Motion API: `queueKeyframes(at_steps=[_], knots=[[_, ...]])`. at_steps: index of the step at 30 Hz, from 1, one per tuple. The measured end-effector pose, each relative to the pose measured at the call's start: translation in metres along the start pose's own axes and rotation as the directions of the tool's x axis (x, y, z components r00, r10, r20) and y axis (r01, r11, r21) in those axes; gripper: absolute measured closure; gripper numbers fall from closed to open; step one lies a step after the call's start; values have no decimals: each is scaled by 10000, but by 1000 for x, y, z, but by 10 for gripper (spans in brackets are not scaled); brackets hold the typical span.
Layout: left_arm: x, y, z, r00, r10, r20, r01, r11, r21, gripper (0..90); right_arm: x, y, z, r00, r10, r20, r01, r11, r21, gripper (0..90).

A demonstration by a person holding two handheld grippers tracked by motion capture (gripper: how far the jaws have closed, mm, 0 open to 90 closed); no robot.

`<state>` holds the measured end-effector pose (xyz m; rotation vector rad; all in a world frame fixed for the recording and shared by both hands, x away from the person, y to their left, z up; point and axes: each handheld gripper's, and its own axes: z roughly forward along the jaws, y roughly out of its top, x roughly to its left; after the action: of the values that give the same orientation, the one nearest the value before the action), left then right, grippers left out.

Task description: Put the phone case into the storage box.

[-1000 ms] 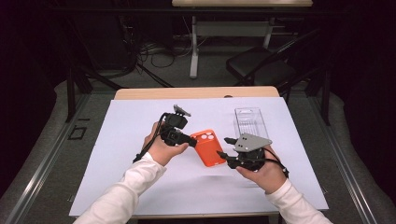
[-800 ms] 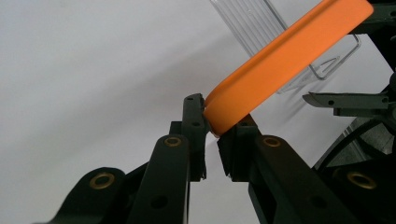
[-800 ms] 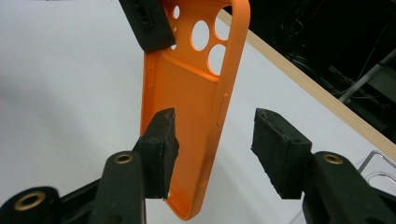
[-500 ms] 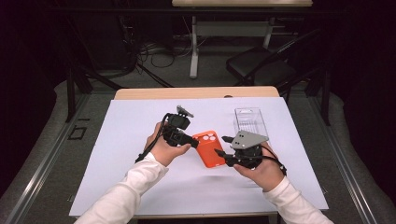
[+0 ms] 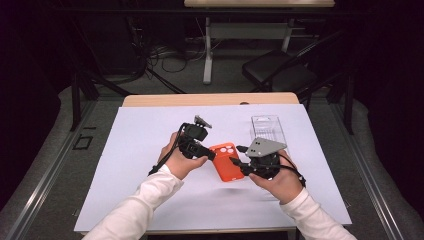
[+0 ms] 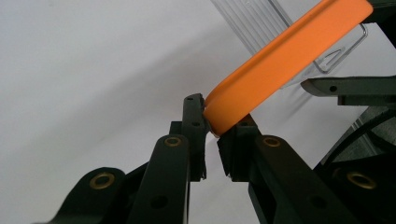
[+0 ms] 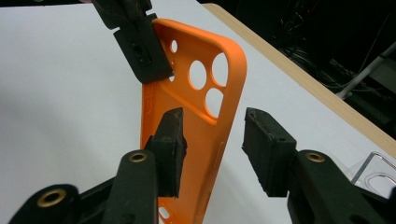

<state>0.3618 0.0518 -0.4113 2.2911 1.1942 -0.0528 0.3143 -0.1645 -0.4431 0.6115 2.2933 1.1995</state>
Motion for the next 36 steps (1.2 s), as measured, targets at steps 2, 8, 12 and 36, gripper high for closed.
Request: queueKeyframes(at_steps=[2,8,12,36], knots=[[0,0,0,10000,39,11,-39,10000,0,814,0,1,0,10000,-7,3,7,10000,33,593],[-2,-1,2,10000,82,-24,-82,9999,62,813,-1,4,0,10000,5,29,-6,9999,123,616],[-2,0,2,9999,132,-66,-131,9998,167,814,-1,6,0,10000,-56,65,56,9999,140,631],[-8,1,5,9996,220,-188,-212,9988,440,814,3,22,-1,9939,-1040,373,1026,9940,378,709]])
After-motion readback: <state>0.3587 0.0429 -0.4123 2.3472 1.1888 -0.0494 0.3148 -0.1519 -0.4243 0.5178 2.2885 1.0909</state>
